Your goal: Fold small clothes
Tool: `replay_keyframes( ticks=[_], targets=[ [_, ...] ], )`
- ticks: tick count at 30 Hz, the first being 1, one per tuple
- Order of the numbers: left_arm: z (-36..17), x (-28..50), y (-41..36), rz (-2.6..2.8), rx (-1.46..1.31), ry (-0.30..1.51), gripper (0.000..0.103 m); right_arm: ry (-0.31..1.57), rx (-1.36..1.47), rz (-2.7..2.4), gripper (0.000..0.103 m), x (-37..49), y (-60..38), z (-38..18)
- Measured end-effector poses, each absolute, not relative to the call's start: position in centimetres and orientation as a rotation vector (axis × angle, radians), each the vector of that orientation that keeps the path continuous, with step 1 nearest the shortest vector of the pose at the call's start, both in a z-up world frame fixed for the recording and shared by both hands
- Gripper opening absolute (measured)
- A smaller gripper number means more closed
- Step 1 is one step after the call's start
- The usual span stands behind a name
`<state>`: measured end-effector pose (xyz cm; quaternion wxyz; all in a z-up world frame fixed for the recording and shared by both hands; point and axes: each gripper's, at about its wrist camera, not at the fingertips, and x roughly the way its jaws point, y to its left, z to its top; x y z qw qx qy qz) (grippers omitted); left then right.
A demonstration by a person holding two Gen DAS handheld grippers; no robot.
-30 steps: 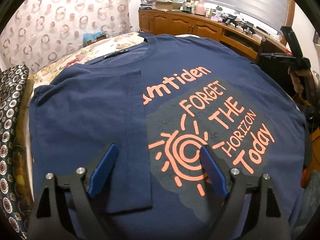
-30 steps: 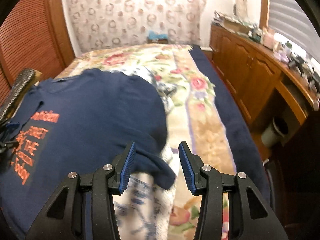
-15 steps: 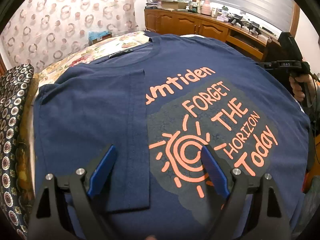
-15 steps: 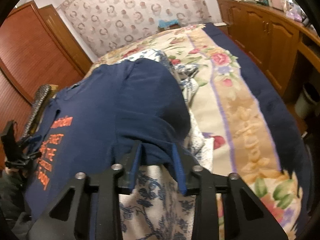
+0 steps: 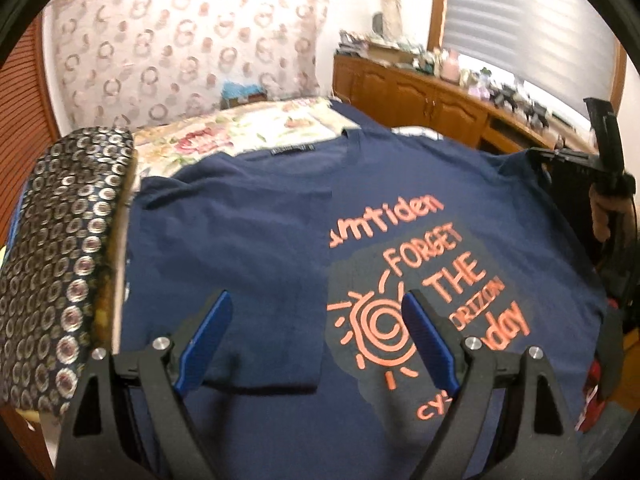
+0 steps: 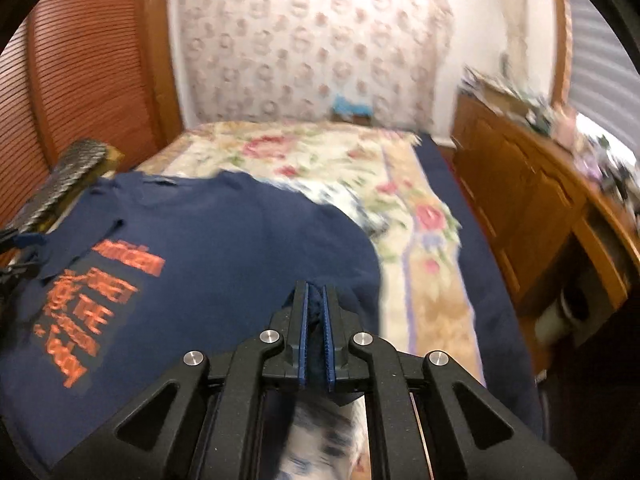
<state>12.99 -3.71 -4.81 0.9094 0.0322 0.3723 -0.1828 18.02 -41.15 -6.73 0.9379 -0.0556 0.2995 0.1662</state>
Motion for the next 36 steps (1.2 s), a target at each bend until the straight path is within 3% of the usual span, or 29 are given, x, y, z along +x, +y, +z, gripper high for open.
replay_keyframes(
  ticks=[3, 13, 22, 24, 36],
  targets=[
    [-4.1, 12.3, -2.9, -0.34, 0.028, 0.736, 0.087, 0.613, -0.168, 0.419, 0.004, 17.6, -37.5, -6.4],
    [-3.8, 10.2, -1.5, -0.343, -0.059, 0.7, 0.087, 0.788, -0.201, 0.5, 0.004, 17.0, -32.8, -12.9],
    [-2.7, 8.4, -2.6, -0.368, -0.055, 0.656, 0.087, 0.741, -0.165, 0.489, 0.023, 14.3, -34.6, -10.8],
    [-2.5, 8.0, -3.0, -0.368, -0.051, 0.643, 0.087, 0.707, -0.159, 0.458, 0.032, 13.7, -35.8, -9.8],
    [-2.9, 7.9, -4.6, -0.39, -0.046, 0.655, 0.087, 0.794, -0.071, 0.198, 0.034, 19.2, -43.6, -12.5]
  ],
)
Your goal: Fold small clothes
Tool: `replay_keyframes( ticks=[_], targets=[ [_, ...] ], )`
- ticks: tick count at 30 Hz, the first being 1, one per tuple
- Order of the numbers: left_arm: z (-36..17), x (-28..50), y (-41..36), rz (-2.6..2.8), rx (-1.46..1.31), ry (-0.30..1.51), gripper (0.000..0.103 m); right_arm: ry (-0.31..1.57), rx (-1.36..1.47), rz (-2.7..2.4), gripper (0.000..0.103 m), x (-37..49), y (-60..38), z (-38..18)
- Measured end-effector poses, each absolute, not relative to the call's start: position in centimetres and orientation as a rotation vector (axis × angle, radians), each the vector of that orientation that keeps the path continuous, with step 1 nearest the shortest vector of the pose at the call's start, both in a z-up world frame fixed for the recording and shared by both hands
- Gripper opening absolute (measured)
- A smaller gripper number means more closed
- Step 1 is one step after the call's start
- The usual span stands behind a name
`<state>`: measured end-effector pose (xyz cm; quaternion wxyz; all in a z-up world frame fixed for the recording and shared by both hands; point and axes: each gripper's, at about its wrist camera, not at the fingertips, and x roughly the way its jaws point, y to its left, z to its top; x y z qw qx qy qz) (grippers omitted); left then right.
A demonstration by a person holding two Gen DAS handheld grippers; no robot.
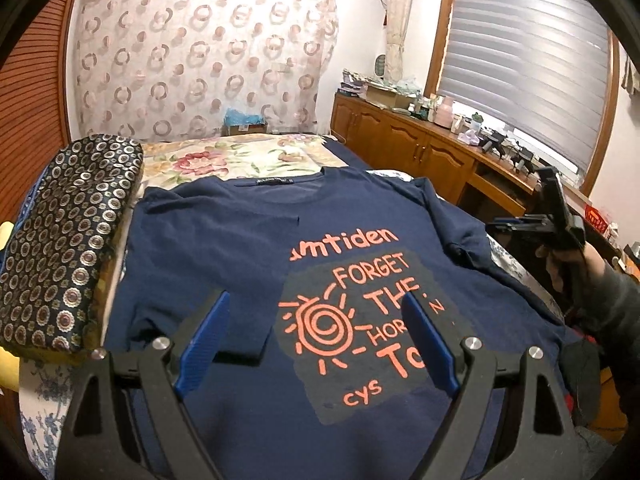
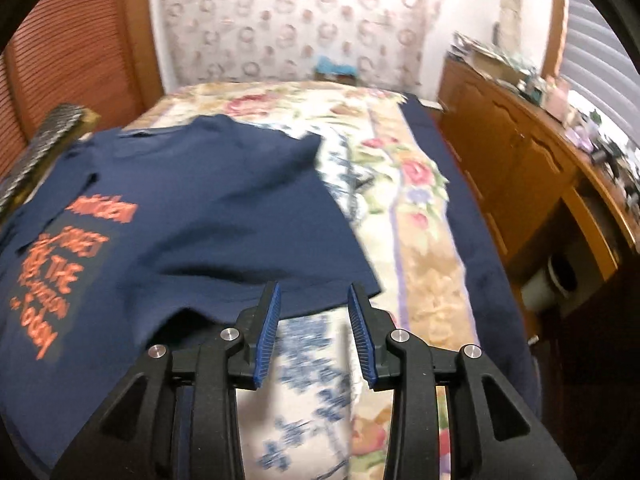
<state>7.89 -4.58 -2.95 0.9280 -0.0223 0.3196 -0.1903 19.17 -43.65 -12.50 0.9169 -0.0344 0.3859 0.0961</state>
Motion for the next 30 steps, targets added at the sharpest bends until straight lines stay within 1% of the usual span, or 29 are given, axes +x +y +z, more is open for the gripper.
replay_keyframes(
  ticks=[7, 12, 16, 17, 18, 19, 21, 23, 30],
  targets=[
    [-3.2, 7.7, -4.9, -0.394, -0.041, 0.657, 0.087, 0.843, 0.036, 0.167, 0.035, 21.5, -45.9, -13.6],
    [-3.4, 7.7, -5.0, -0.399, -0.042, 0.665, 0.087, 0.87, 0.179, 0.221, 0.036, 22.2, -47.4, -13.9],
    [-3.6, 7.7, -5.1, -0.404, -0.043, 0.671, 0.087, 0.888, 0.235, 0.268, 0.036, 22.3, -47.8, -13.9],
    [-3.7, 7.7, -5.0, -0.405, -0.043, 0.672, 0.087, 0.892, 0.245, 0.278, 0.034, 22.3, -47.8, -13.9],
    [-3.7, 7.7, -5.0, -0.404, -0.043, 0.673, 0.087, 0.893, 0.255, 0.3, 0.025, 22.3, -47.9, -13.9],
    [-3.8, 7.7, -4.9, -0.403, -0.044, 0.675, 0.087, 0.893, 0.257, 0.323, 0.022, 22.3, -47.7, -13.8],
    [-3.8, 7.7, -4.7, -0.401, -0.048, 0.675, 0.087, 0.881, 0.208, 0.314, 0.011, 22.0, -47.3, -13.5],
    [-3.8, 7.6, -4.5, -0.398, -0.051, 0.673, 0.087, 0.861, 0.143, 0.29, 0.004, 21.7, -46.8, -13.0],
    [-3.4, 7.4, -3.5, -0.377, -0.058, 0.66, 0.087, 0.709, 0.043, 0.29, 0.002, 20.2, -44.0, -8.5]
  ],
)
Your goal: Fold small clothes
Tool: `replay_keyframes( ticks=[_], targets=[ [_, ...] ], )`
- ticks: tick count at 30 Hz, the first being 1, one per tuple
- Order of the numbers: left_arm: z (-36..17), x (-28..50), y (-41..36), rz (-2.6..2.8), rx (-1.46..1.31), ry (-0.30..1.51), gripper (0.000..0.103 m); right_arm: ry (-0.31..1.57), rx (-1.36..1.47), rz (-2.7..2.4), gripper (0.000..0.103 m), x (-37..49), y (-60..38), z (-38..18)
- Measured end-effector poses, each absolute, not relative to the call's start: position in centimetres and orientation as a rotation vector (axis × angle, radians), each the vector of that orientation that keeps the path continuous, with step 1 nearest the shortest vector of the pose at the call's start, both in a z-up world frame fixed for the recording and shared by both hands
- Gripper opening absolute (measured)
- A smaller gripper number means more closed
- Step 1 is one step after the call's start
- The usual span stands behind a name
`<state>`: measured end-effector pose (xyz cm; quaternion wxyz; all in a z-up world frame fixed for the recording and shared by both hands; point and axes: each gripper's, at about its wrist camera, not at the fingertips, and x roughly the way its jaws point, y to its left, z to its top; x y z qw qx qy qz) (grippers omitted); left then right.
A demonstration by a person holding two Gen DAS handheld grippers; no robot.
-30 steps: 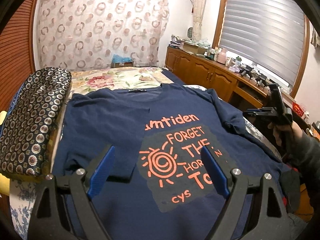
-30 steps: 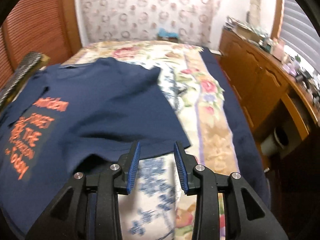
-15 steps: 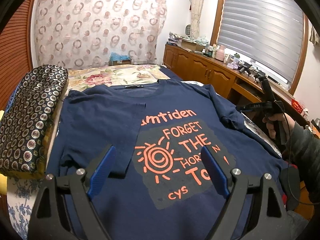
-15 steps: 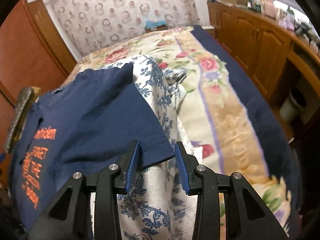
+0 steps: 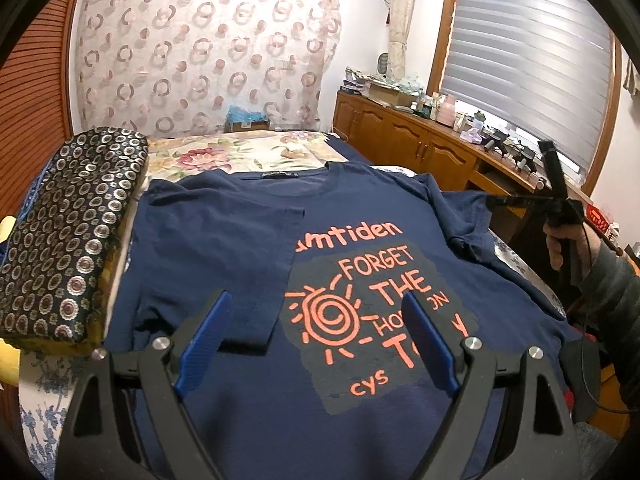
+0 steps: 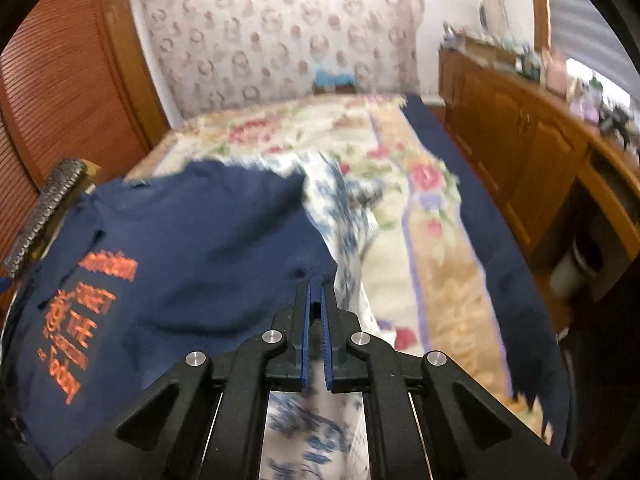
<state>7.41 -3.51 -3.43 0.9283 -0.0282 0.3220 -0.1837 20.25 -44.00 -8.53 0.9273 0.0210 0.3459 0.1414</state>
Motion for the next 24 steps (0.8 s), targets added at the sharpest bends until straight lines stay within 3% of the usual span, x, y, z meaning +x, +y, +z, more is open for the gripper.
replay_keyframes(
  ticks=[16, 18, 24],
  targets=[
    [-2.4, 7.2, 1.0, -0.289, -0.082, 0.633, 0.087, 0.654, -0.089, 0.641, 0.002, 24.7, -24.7, -2.1],
    [-2.4, 7.3, 1.4, -0.285, -0.081, 0.632, 0.087, 0.643, -0.112, 0.619, 0.019, 24.8, -23.6, -1.8],
    [-2.4, 7.8, 1.9, -0.277, -0.079, 0.636, 0.087, 0.631, -0.185, 0.533, 0.021, 23.9, -24.8, -2.5]
  ],
)
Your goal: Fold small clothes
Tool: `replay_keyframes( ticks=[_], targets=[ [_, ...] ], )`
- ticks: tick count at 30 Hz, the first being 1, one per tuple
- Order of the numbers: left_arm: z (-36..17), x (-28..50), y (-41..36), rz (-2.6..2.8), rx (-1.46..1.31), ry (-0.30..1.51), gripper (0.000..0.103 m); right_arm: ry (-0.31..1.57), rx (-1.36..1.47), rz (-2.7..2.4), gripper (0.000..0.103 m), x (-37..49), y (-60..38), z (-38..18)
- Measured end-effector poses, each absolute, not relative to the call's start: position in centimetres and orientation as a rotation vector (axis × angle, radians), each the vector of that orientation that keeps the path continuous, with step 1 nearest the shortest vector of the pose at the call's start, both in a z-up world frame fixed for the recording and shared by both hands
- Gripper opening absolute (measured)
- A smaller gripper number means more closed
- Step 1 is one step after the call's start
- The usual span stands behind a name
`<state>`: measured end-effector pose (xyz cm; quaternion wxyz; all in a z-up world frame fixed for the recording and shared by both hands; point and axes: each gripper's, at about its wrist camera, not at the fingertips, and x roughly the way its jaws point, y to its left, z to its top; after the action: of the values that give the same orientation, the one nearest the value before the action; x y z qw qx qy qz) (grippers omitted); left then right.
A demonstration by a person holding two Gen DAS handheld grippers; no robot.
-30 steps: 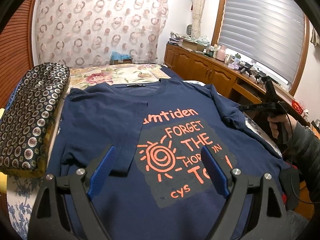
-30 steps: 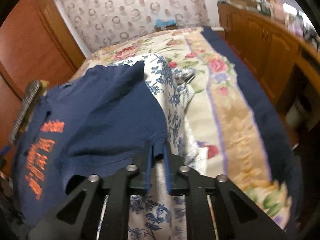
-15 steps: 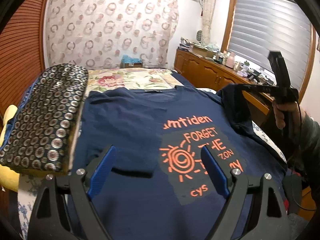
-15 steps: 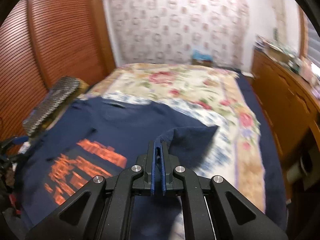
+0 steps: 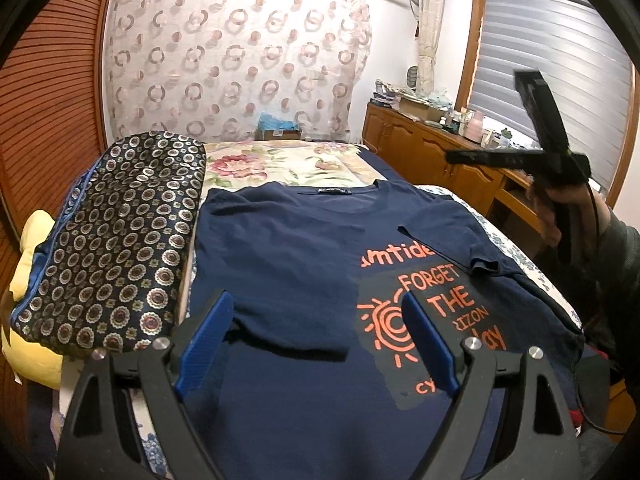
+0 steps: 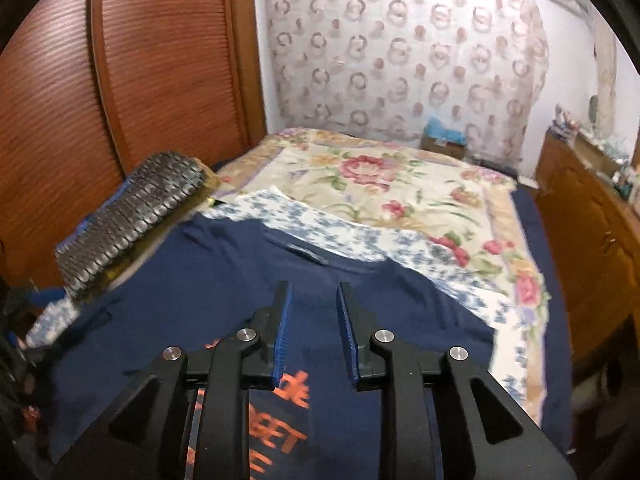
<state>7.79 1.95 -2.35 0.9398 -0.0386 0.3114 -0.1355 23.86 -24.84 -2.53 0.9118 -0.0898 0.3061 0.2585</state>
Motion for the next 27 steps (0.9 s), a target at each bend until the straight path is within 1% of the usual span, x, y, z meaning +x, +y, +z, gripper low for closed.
replay_keyframes(
  ticks=[7, 10, 11, 14, 17, 19, 20, 26, 27],
  targets=[
    [-2.2, 8.9, 2.6, -0.269, -0.077, 0.639, 0.087, 0.736, -0.267, 0.494, 0.022, 22.6, -27.8, -7.2],
    [-2.0, 9.9, 2.8, -0.274, -0.061, 0.645, 0.087, 0.771, -0.257, 0.486, 0.022, 22.9, -28.7, -9.0],
    [-1.9, 10.3, 2.8, -0.277, -0.055, 0.647, 0.087, 0.781, -0.249, 0.484, 0.023, 23.2, -29.0, -9.4],
    [-1.8, 11.9, 2.9, -0.294, -0.021, 0.673, 0.087, 0.81, -0.229, 0.461, 0.031, 24.5, -29.6, -10.6],
    [-1.5, 14.4, 2.8, -0.303, 0.028, 0.706, 0.087, 0.821, -0.219, 0.429, 0.034, 25.9, -30.4, -11.5],
    [-1.5, 16.0, 2.8, -0.306, 0.043, 0.731, 0.085, 0.822, -0.206, 0.408, 0.035, 26.7, -31.1, -11.9],
    [-1.6, 16.9, 2.8, -0.302, 0.053, 0.745, 0.081, 0.824, -0.2, 0.4, 0.035, 27.1, -31.4, -12.1],
    [-2.4, 23.1, 3.1, -0.272, 0.092, 0.848, 0.076, 0.839, -0.185, 0.388, 0.035, 29.5, -32.8, -12.8],
    [-2.6, 24.3, 3.1, -0.258, 0.102, 0.866, 0.073, 0.837, -0.191, 0.395, 0.035, 29.8, -32.8, -12.9]
  ],
)
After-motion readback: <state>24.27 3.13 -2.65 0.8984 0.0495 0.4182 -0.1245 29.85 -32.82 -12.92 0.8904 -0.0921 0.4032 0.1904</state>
